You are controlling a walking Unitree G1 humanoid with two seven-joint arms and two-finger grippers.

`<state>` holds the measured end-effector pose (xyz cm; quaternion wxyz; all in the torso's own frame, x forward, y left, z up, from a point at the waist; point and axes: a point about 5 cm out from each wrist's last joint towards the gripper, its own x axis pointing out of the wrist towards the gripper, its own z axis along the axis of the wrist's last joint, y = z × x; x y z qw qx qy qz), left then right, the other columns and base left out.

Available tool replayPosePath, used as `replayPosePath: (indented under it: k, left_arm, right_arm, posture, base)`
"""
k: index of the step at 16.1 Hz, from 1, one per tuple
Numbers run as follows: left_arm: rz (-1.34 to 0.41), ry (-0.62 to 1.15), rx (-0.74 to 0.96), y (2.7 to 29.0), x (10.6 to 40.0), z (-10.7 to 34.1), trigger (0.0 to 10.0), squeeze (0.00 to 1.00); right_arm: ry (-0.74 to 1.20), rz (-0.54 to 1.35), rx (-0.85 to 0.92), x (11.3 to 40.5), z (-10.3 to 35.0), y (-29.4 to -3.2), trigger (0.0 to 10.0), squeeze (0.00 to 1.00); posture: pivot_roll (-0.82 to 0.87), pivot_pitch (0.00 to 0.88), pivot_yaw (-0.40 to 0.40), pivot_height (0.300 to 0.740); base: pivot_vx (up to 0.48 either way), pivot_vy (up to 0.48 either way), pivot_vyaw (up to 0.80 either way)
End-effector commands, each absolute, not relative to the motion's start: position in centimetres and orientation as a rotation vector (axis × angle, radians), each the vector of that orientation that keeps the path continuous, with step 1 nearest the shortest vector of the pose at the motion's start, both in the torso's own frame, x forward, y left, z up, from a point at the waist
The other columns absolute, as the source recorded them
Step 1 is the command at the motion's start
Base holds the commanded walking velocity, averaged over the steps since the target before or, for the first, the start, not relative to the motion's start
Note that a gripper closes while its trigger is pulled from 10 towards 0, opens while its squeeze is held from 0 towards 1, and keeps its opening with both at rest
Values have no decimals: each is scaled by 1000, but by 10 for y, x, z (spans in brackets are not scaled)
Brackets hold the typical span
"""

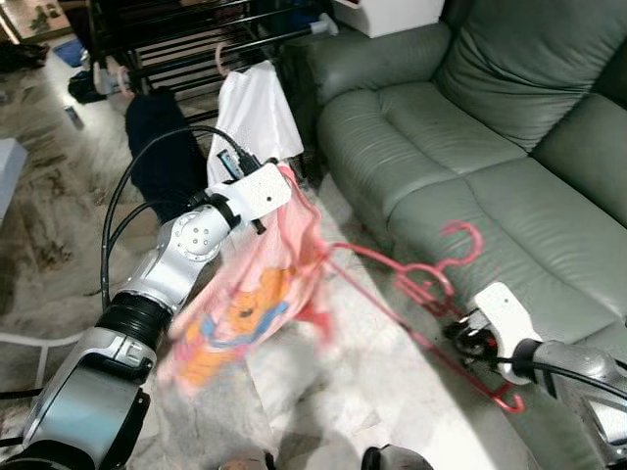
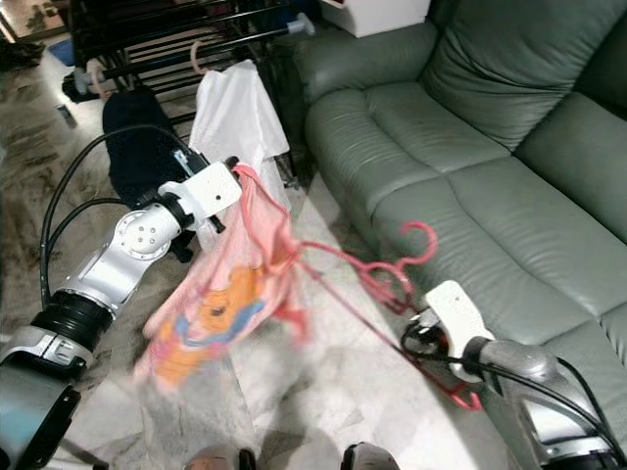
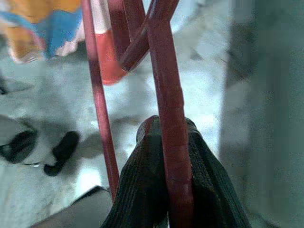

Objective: Hang hanger

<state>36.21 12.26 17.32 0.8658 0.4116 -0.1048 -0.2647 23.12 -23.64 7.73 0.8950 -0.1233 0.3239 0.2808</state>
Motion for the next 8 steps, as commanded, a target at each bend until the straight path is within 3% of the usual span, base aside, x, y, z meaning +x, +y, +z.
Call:
replayPosePath:
  k: [1,5,8]
  left_arm:
    - [-579,-224,874,124,361,174,10000,0]
    - [-615,-214,886,124,360,167,10000,0]
    - [-543,-231,888,127,365,172,10000,0]
  right_arm:
    - [640,647,-270,232,84,-229,10000,0]
    - [590,707,-311,233,93,-227,10000,0]
    - [629,651,-329,230,86,-234,10000,0]
  posture:
    - [-72,45,69,740]
    - [-72,51,78,740]
    - [-75,53,78,740]
  base:
    - [0,0,0]
    - [0,0,0]
    - [0,0,0]
